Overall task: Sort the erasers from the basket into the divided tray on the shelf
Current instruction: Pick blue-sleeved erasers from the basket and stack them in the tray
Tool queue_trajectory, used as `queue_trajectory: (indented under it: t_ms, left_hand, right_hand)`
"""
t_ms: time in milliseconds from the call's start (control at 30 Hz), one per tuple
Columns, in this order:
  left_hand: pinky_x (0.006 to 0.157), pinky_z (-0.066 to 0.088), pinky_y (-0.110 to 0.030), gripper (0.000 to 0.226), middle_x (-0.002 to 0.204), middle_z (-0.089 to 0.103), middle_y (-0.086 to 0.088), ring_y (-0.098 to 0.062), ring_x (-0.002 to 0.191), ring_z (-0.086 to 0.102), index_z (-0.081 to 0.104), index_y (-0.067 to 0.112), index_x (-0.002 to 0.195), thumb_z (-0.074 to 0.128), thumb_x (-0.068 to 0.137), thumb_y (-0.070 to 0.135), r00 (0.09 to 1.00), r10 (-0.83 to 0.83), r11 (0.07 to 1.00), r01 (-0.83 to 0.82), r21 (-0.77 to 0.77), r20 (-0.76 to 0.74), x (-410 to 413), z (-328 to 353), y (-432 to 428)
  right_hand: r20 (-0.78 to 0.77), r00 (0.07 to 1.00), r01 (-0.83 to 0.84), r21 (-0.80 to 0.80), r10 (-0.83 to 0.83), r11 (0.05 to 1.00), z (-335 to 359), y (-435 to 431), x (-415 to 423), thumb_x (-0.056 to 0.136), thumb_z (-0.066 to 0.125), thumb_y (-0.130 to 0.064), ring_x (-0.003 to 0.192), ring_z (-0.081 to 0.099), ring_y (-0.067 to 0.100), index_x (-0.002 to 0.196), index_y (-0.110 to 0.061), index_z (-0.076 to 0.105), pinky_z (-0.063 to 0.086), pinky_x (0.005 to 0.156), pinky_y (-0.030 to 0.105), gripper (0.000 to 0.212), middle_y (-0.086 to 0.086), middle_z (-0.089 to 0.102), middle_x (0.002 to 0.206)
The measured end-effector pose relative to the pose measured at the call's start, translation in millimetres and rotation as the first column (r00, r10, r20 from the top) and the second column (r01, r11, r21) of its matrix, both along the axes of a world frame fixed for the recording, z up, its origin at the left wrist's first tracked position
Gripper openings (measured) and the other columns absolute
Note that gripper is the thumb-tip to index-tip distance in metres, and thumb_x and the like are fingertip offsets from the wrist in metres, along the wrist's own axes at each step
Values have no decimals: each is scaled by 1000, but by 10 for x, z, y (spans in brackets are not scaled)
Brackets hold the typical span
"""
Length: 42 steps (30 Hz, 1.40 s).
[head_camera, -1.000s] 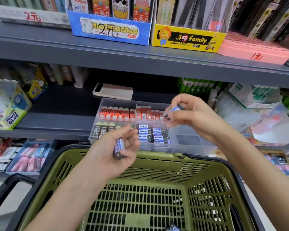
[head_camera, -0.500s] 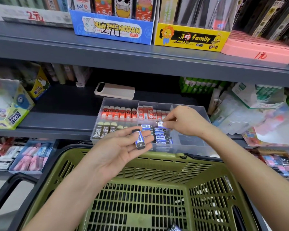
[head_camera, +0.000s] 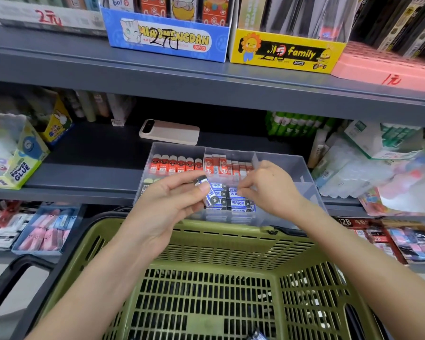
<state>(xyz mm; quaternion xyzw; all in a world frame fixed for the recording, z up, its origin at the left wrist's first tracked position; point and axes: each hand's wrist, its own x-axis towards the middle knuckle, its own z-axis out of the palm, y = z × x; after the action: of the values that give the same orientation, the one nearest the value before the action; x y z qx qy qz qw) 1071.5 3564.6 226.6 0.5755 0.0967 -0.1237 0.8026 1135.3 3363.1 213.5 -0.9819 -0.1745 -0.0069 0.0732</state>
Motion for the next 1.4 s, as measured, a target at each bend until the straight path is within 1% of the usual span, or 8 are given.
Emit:
queue_trajectory:
  t_ms: [167, 233, 300, 467, 533, 600, 733, 1400]
  left_hand:
    - [66, 55, -20, 38, 82, 74, -5, -19, 73, 72, 68, 11, 100, 77, 64, 14, 993, 19, 996, -28, 80, 114, 117, -16, -116]
    - [66, 55, -20, 31, 83, 75, -7, -20, 74, 72, 67, 8, 99, 76, 70, 8, 988, 11, 994, -27, 108, 153, 167, -27, -158]
    - [66, 55, -20, 28, 83, 75, -8, -20, 74, 72, 67, 6, 95, 77, 70, 8, 982, -3, 990, -24, 142, 189, 210, -38, -218]
    - [68, 55, -20, 29, 83, 75, -5, -13, 71, 70, 66, 5, 105, 74, 78, 13, 967, -56, 970, -7, 245, 248, 319, -45, -393]
    - [90, 49, -25, 38, 110, 69, 1, -11, 97, 65, 61, 14, 121, 65, 87, 31, 898, -245, 774, -47, 631, 366, 358, -123, -401]
    - [102, 26, -29, 46, 133, 52, 3, -16, 123, 43, 55, 28, 131, 50, 90, 49, 784, -504, 359, -191, 914, 362, 331, -201, -388]
    - [113, -1, -42, 59, 157, 16, -3, -23, 142, 8, 49, 45, 132, 17, 89, 70, 706, -689, -19, -245, 969, 165, 270, -354, -374]
    - [115, -4, -55, 60, 145, 42, -9, -32, 137, 28, 64, 41, 117, 18, 88, 66, 638, -741, -34, -347, 937, 209, 257, -418, -295]
  right_hand:
    - [181, 969, -129, -218, 170, 967, -1, -23, -92, 97, 37, -37, 85, 35, 16, 99, -27, 70, 27, 70, 27, 34, -6, 64, 95]
    - [183, 981, -87, 143, 60, 986, 98, -12, -201, 94, 43, -42, 83, 43, 13, 98, -25, 71, 34, 71, 23, 33, -14, 64, 87]
    - [31, 999, -32, 578, 17, 816, 208, 14, -327, 83, 56, -48, 76, 49, 2, 94, -31, 71, 35, 64, 12, 24, -24, 60, 73]
    - [42, 999, -5, 559, -23, 829, 300, -44, -349, 79, 71, -28, 67, 50, 2, 91, -23, 73, 36, 62, 10, 13, -13, 60, 68]
    - [90, 993, 38, 402, -80, 915, 320, -160, -232, 82, 69, -29, 72, 52, 5, 95, -20, 73, 38, 70, 18, 16, -7, 65, 79]
    - [139, 987, 55, 135, -74, 989, 284, -242, -114, 84, 65, -34, 88, 55, 18, 101, -21, 72, 38, 84, 28, 22, 0, 66, 97]
    - [125, 992, -1, -55, 8, 998, 151, -205, -7, 85, 61, -36, 94, 52, 24, 106, -23, 69, 35, 87, 30, 26, 1, 66, 102]
    - [195, 981, 24, -67, -11, 997, -22, -117, -26, 88, 57, -39, 94, 46, 23, 99, -44, 70, 18, 74, 31, 18, -5, 48, 85]
